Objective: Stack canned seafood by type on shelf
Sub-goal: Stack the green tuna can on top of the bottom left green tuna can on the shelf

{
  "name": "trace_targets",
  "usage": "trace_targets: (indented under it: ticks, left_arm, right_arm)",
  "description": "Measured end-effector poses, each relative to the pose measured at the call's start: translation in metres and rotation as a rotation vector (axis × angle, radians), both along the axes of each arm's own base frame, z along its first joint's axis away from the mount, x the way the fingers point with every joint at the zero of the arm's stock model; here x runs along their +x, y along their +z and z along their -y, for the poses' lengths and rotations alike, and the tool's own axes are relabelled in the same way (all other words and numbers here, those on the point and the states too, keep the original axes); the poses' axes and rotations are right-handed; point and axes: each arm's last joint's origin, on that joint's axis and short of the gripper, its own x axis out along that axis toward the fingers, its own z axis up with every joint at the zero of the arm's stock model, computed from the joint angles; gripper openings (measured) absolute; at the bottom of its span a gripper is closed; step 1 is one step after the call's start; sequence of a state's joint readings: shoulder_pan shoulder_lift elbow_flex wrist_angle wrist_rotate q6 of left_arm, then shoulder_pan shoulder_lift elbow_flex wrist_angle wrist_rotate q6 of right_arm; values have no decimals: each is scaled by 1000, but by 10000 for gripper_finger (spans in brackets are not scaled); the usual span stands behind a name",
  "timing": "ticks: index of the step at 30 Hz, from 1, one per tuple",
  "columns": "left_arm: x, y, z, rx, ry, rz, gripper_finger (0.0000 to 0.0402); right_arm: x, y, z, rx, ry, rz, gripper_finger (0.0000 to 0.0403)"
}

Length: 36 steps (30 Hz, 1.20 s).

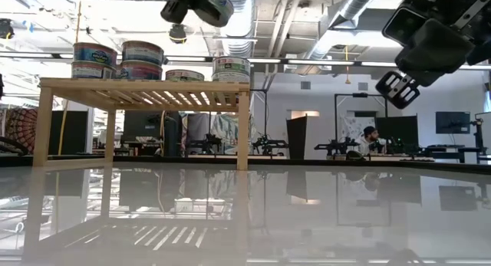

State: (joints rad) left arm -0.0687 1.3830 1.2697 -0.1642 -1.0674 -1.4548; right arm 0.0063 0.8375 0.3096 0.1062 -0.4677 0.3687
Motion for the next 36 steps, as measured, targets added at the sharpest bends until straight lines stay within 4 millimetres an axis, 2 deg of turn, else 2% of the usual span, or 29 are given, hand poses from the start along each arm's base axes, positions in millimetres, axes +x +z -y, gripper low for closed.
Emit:
trace_targets:
  ticks: [5, 14, 18, 21, 27, 36]
  left_arm:
    - [1, -1, 2, 60, -66, -117, 163]
    - [2, -2, 3, 90, -163, -197, 162]
    - [-1, -7, 0, 71, -166, -255, 137]
    - [-4, -10, -4, 52, -155, -275, 136]
    - [-10, -5, -9, 69, -199, -314, 136]
    - [-27, 10, -12, 125, -212, -333, 136]
  right_arm:
    - [2, 1, 3, -35, -93, 11, 21]
    - [3, 2, 6, 18, -240, -12, 21]
    - [4, 4, 7, 51, -297, 1, 21]
    - [5, 5, 8, 88, -333, -2, 21]
    - [5, 5, 9, 116, -378, -10, 21]
    - [8, 12, 12, 106, -456, 67, 21]
